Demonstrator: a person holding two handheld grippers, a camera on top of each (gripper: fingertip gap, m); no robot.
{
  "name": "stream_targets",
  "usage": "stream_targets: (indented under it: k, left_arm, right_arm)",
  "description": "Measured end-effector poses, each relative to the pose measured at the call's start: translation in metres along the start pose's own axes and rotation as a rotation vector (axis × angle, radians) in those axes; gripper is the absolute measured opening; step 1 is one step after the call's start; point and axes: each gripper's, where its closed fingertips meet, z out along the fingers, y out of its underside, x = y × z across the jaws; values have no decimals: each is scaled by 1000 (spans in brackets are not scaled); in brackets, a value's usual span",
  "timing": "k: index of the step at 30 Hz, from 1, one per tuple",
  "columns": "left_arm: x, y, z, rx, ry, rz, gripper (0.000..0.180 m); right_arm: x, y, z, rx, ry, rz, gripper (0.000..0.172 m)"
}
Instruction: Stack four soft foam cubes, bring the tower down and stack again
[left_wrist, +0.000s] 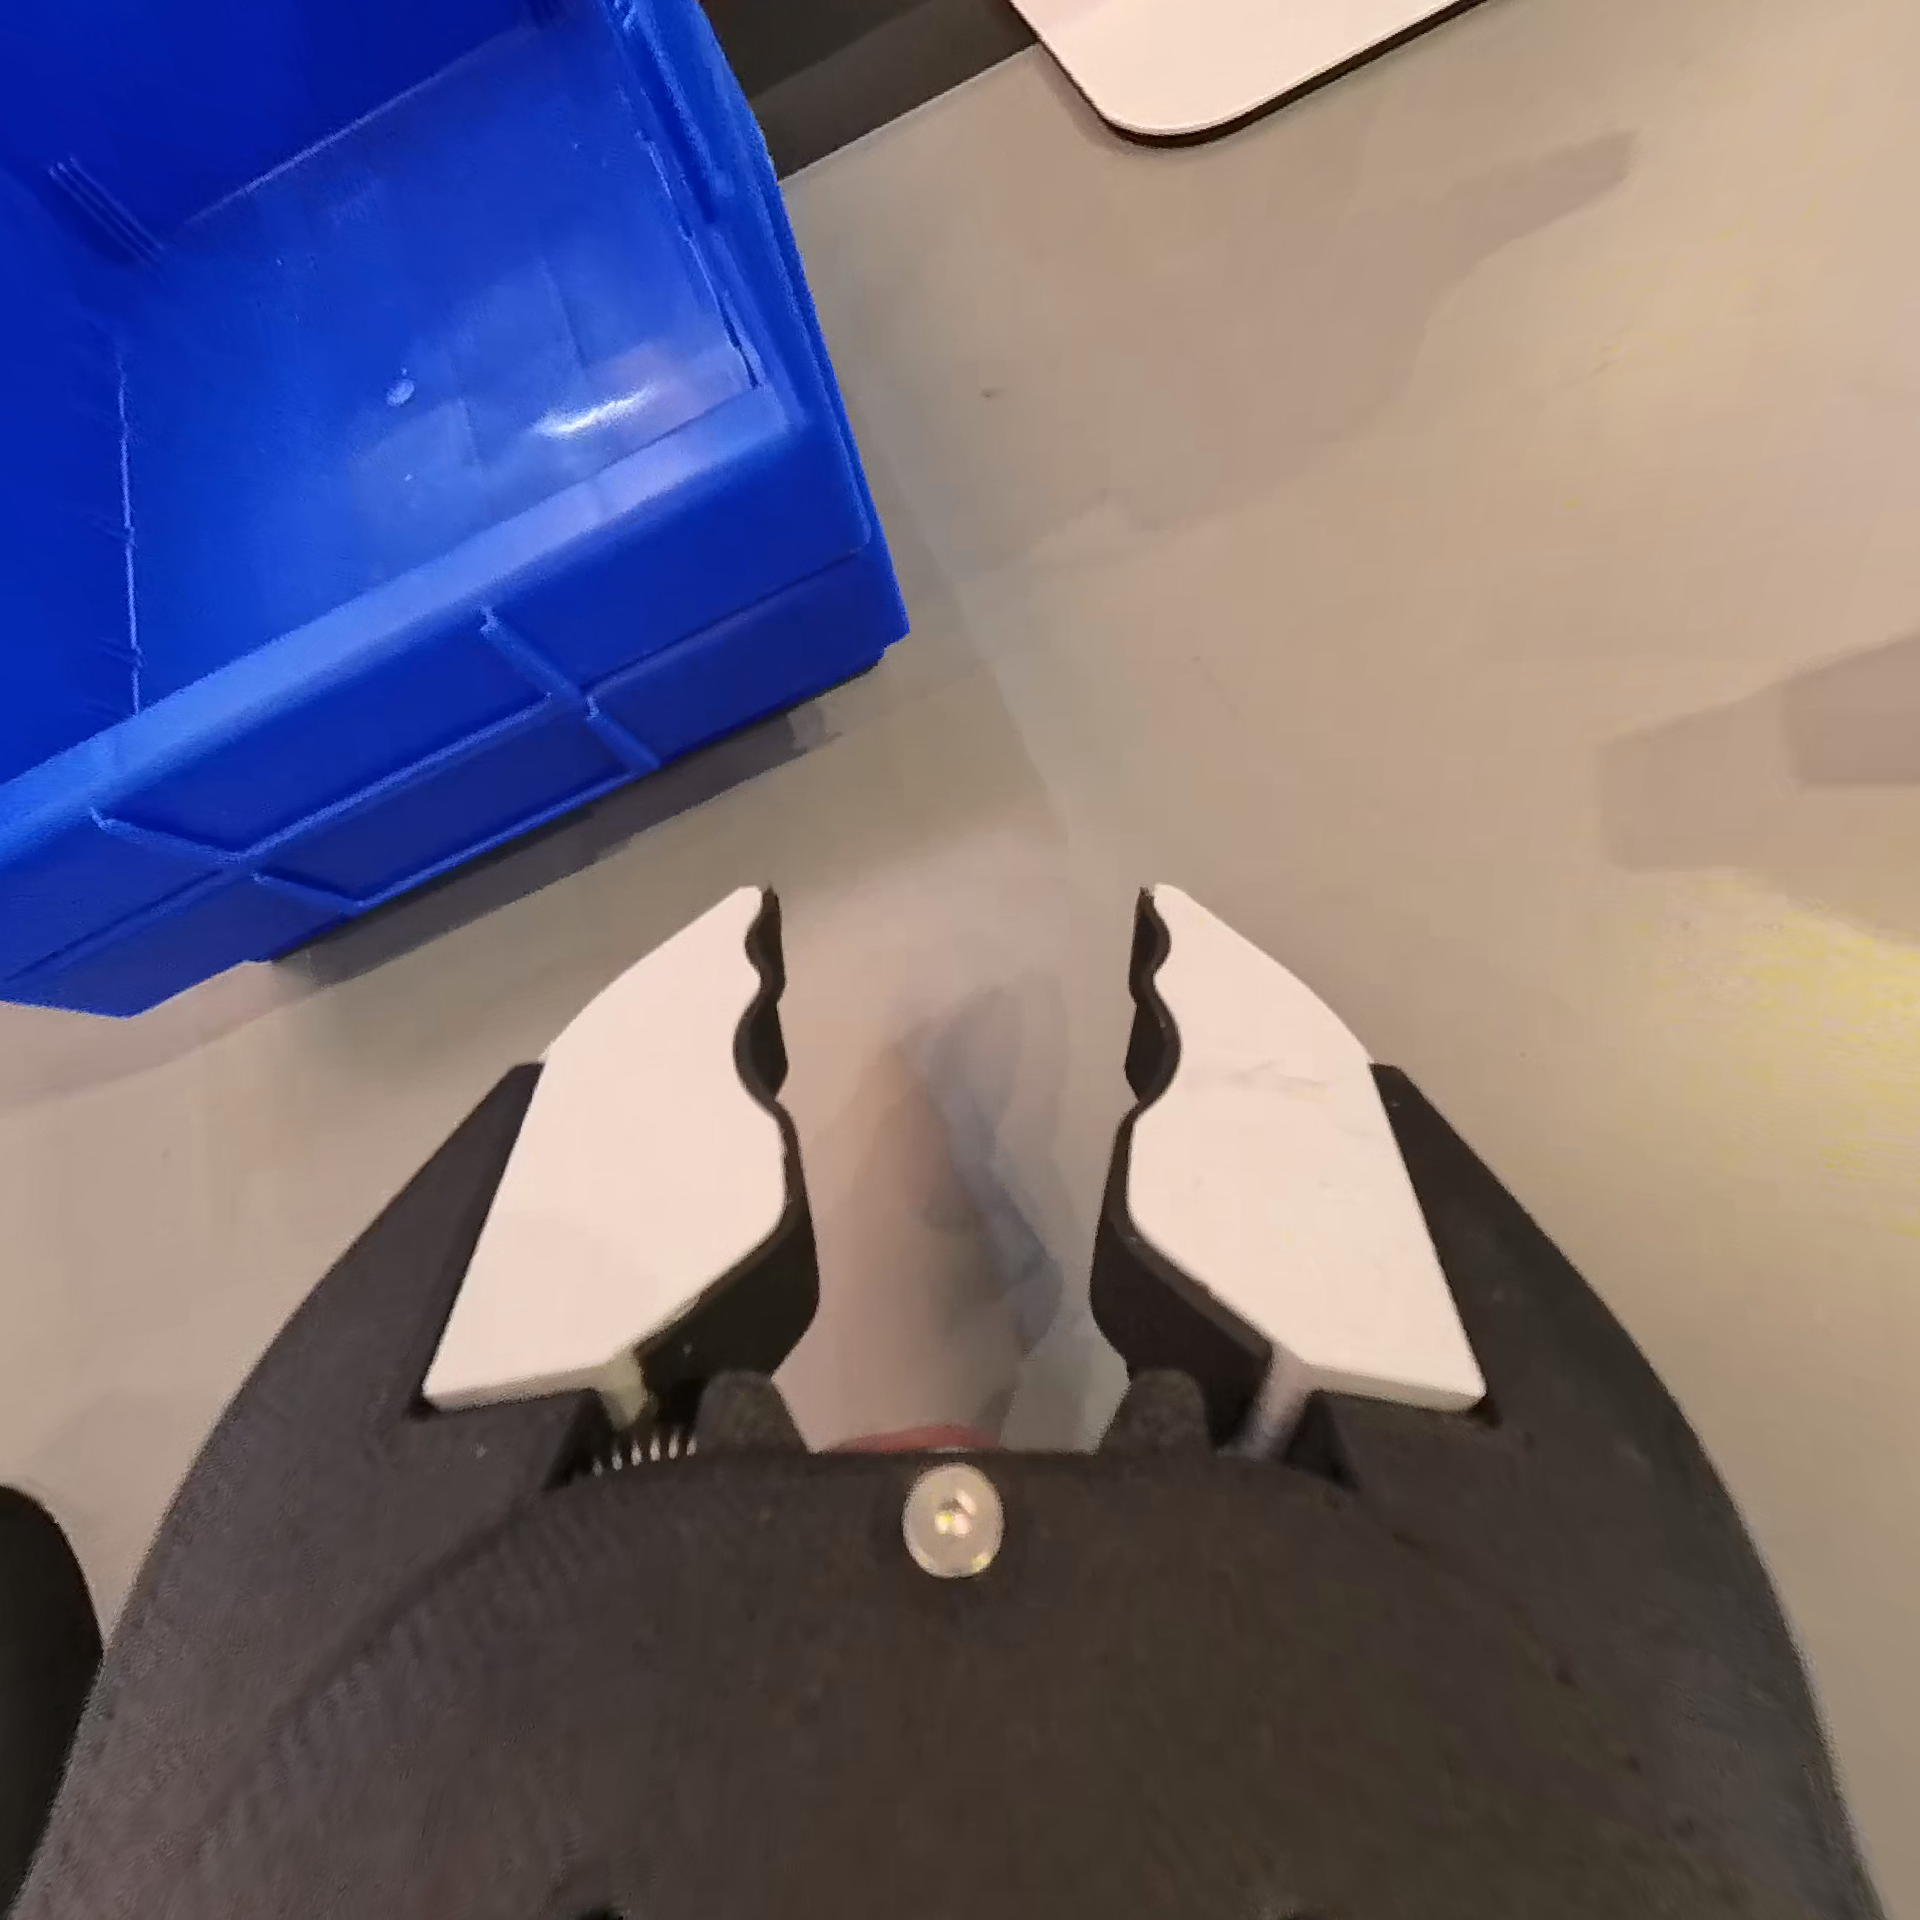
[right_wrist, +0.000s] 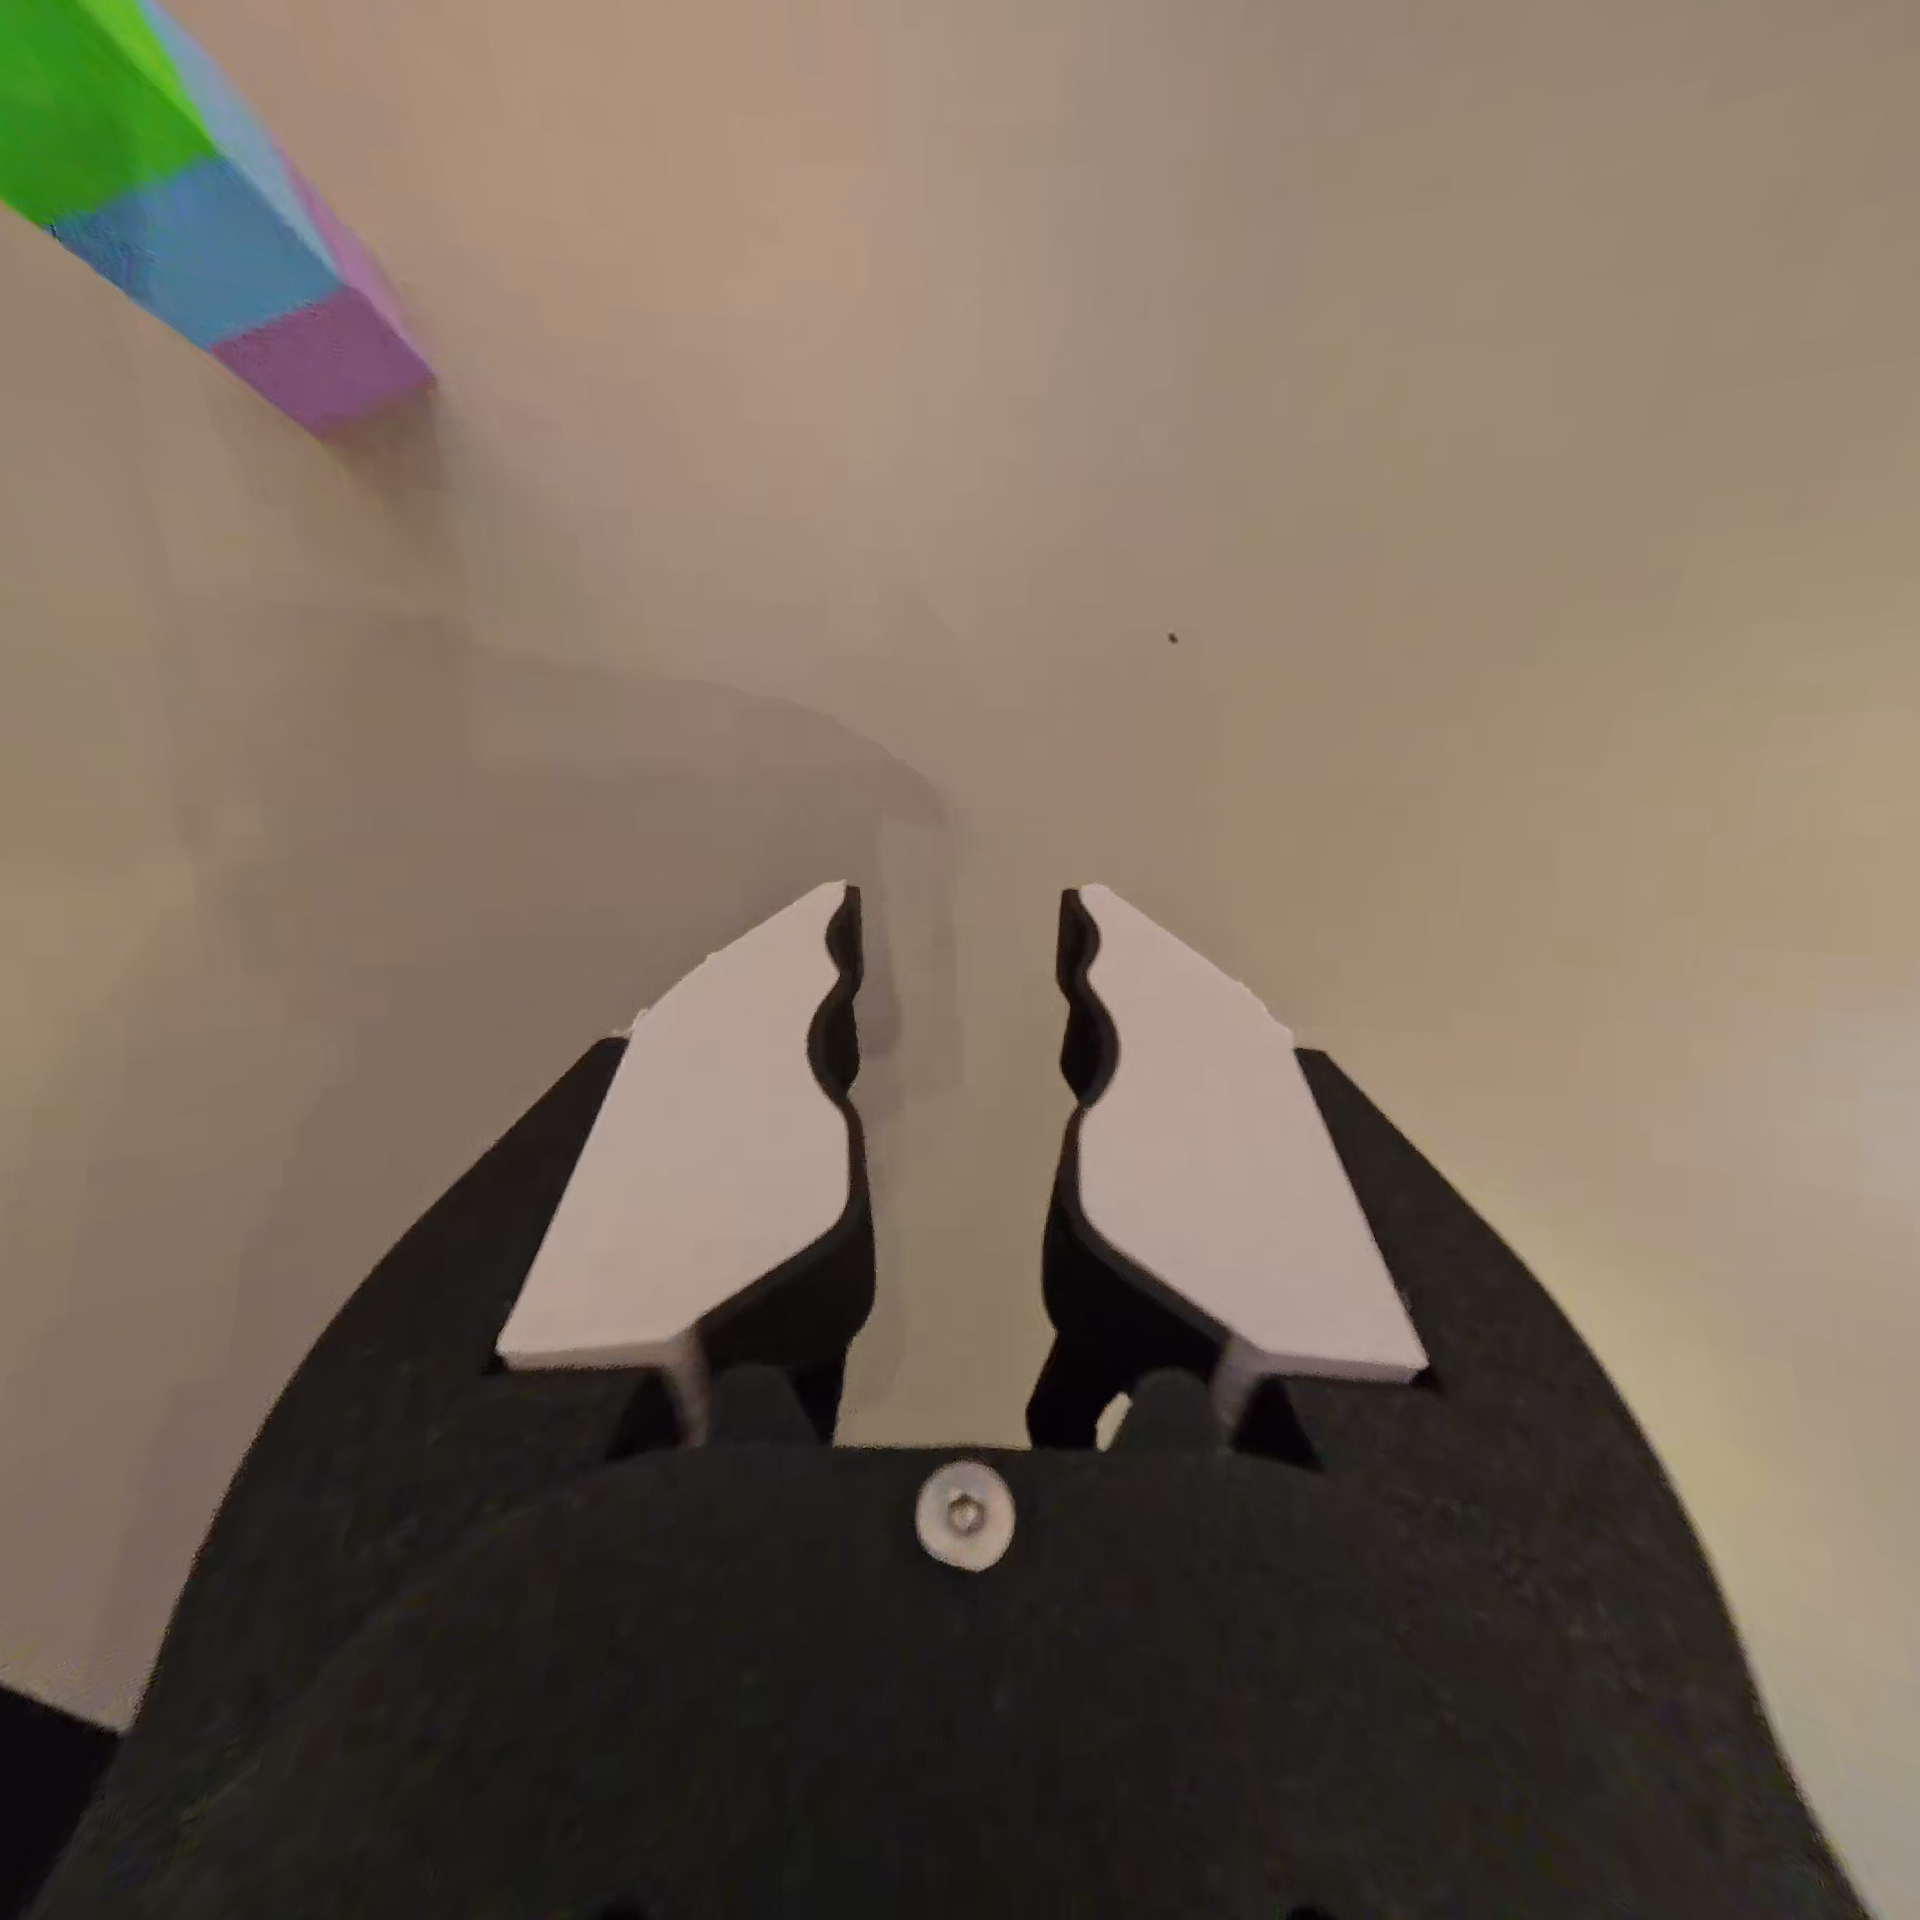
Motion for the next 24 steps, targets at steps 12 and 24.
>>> stream_targets:
  k: [12,24]
  left_arm:
    - [-2,9,-18,-17,-13,-6,0]
    - [-14,7,-20,-5,-134,57,5]
  right_arm:
    - [38,21,6,-9,114,3,0]
    - [50,23,9,9,169,19,2]
